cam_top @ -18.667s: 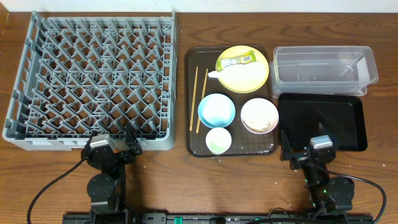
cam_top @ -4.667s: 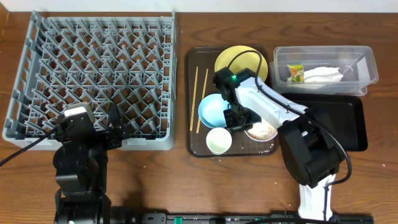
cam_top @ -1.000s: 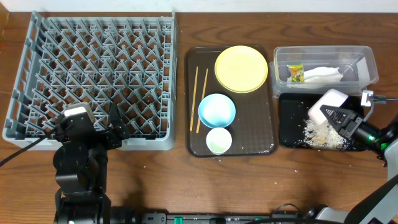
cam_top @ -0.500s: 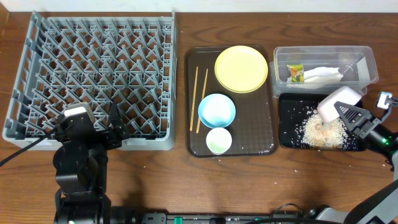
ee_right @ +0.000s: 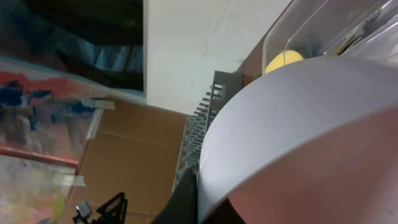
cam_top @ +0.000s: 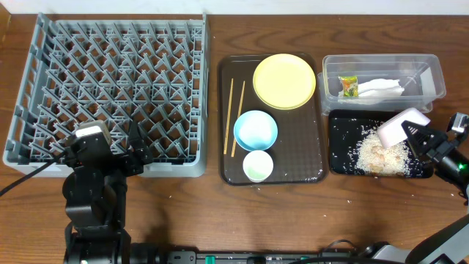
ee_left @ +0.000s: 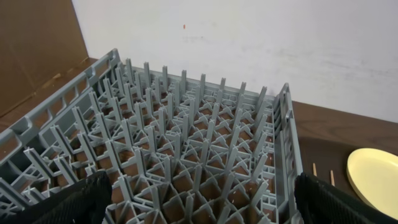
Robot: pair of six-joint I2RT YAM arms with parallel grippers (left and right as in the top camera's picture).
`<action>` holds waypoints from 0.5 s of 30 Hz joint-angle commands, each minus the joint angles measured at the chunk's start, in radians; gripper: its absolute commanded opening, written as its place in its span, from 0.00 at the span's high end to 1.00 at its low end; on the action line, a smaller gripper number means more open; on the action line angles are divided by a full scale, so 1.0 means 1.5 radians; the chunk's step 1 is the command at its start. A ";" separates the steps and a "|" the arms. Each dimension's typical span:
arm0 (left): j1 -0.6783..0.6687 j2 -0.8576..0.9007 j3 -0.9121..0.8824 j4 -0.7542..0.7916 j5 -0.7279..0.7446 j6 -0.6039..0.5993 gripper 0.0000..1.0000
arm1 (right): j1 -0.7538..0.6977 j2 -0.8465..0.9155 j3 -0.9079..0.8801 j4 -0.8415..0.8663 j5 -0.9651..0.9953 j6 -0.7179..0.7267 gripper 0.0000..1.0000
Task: Sort waste into correct bins and load items into the dishwasher
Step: 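Carry the pink bowl to the black tray and tip out the cereal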
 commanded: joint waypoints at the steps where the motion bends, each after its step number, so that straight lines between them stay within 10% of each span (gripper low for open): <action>1: 0.003 -0.001 0.016 0.001 -0.005 0.004 0.05 | -0.003 -0.012 -0.002 0.007 -0.027 0.014 0.99; 15: 0.003 -0.001 0.016 0.001 -0.005 0.004 0.05 | 0.085 -0.034 -0.001 0.029 0.038 0.002 0.99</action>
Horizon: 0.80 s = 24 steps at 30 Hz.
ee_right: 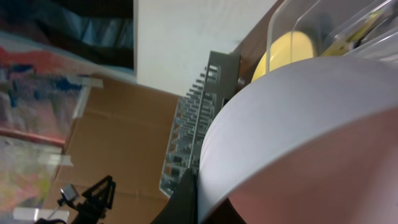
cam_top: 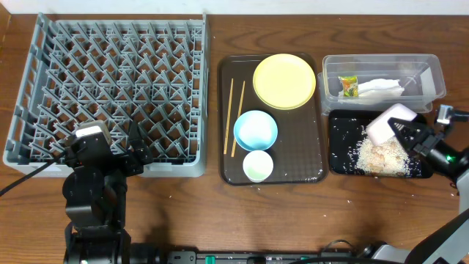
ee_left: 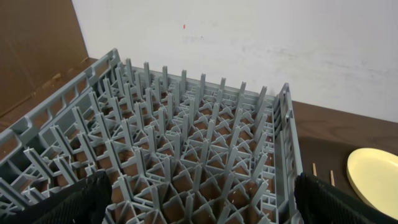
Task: Sort waste into correct bins and load items into the dishwasher
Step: 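Carry the pink bowl to the black tray and tip out the cereal, then return the empty pink bowl to the brown tray with the right gripper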
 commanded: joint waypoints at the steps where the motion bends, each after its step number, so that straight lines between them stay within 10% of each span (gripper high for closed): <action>1: 0.003 -0.001 0.016 0.001 -0.005 0.004 0.05 | 0.013 -0.031 -0.001 0.002 0.002 -0.001 0.99; 24: 0.003 -0.001 0.016 0.001 -0.005 0.004 0.05 | 0.408 -0.197 0.084 -0.001 0.436 0.174 0.99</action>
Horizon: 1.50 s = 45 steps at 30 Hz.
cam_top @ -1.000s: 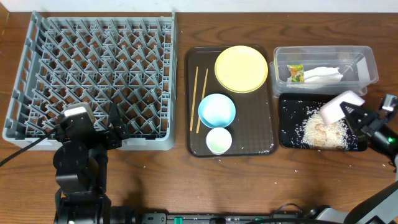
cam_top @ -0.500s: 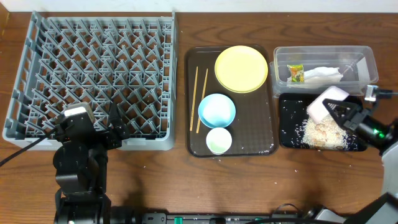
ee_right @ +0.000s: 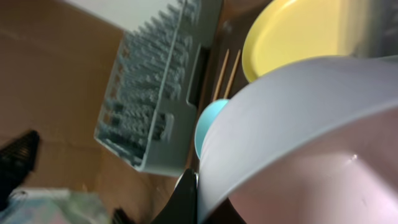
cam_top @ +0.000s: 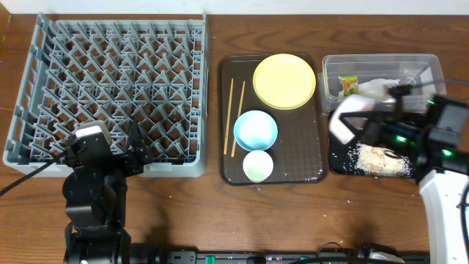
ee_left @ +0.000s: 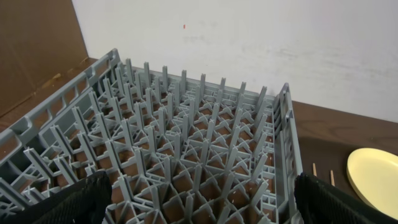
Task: Sort waste into correct bins and load items into the dishwasher
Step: 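Return the empty pink bowl to the brown tray with the right gripper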
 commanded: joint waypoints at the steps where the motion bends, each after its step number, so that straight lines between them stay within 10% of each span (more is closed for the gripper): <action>1: 0.003 -0.001 0.016 0.001 -0.005 0.004 0.05 | 0.101 -0.010 0.044 -0.002 0.144 0.045 0.98; 12: 0.003 -0.001 0.016 0.001 -0.005 0.004 0.05 | 0.377 0.078 0.083 -0.062 0.484 0.106 0.99; 31: 0.003 -0.001 0.016 0.001 -0.005 0.004 0.05 | 0.473 0.326 0.083 -0.067 0.529 0.143 0.99; 37: 0.003 -0.001 0.016 0.001 -0.005 0.004 0.05 | 0.473 0.326 0.087 -0.068 0.533 0.146 0.69; 45: 0.003 -0.001 0.016 0.001 -0.005 0.004 0.05 | 0.472 0.326 0.158 -0.118 0.533 0.145 0.63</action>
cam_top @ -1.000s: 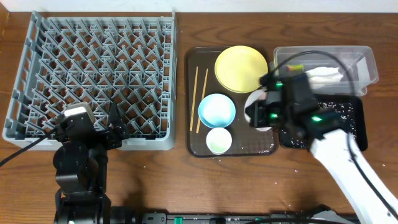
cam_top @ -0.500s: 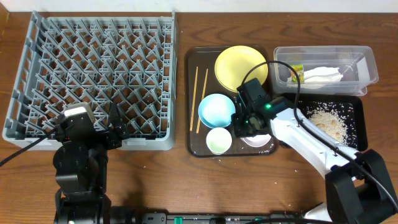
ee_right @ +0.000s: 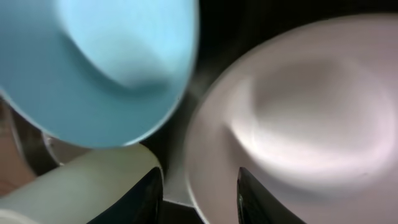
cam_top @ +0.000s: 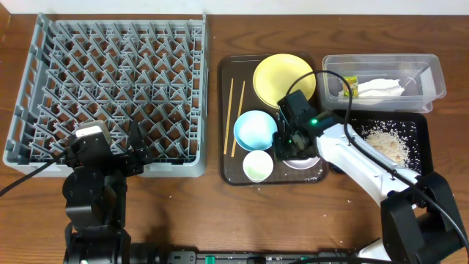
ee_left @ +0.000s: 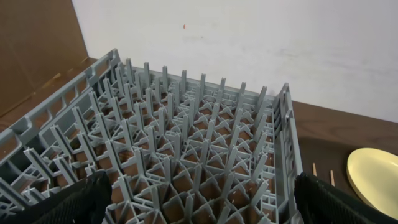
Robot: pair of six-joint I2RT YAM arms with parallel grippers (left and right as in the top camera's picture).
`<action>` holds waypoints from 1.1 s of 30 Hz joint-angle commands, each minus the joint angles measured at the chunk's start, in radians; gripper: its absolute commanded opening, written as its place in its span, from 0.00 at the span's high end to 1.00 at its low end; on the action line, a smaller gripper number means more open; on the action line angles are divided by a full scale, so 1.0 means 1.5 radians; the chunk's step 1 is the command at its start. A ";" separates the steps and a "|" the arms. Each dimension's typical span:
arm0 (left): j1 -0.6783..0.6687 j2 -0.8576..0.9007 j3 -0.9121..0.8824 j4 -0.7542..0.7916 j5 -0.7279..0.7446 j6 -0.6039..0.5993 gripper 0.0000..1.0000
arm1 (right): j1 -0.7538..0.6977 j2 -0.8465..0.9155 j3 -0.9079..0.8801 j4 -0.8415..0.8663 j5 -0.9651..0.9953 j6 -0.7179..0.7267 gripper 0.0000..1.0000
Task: Sort waste into correct bins and load items into the dishwasher
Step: 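Return the empty pink bowl to the brown tray with the right gripper, then grasp the pale green cup with the right gripper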
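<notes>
A pink bowl (cam_top: 302, 158) (ee_right: 298, 118) sits upright on the brown tray (cam_top: 229, 172), beside the blue bowl (cam_top: 256, 130) (ee_right: 106, 62) and a small pale cup (cam_top: 257, 165) (ee_right: 81, 186). My right gripper (cam_top: 292, 145) (ee_right: 199, 199) hangs low over the pink bowl's near rim, open, with one finger on each side of the rim. A yellow plate (cam_top: 284, 79) and two chopsticks (cam_top: 234, 117) also lie on the tray. My left gripper (cam_top: 139, 150) (ee_left: 199, 208) is open at the near edge of the grey dish rack (cam_top: 110, 88) (ee_left: 186, 149), holding nothing.
A clear bin (cam_top: 383, 67) with wrappers stands at the back right. In front of it a black tray (cam_top: 418, 158) holds spilled rice (cam_top: 385, 144). The right arm stretches from the front right across the black tray's corner.
My right gripper carried the pink bowl from above the black tray's left end to the brown tray. The bowl now rests there and the jaws have opened. The left arm is unchanged.
The right gripper held the pink bowl tilted over the rice on the black tray at the far right. It then stood a little further left, then at the tray's left end. Now the bowl stands on the brown tray, let go.
</notes>
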 commanded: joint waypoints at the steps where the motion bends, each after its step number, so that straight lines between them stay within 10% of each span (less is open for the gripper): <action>1: 0.003 -0.001 0.016 0.001 -0.005 0.004 0.05 | 0.002 0.001 0.057 -0.020 0.004 0.004 0.62; 33: 0.003 -0.001 0.016 -0.005 -0.005 0.004 0.05 | 0.100 0.005 0.156 -0.211 0.059 0.042 0.55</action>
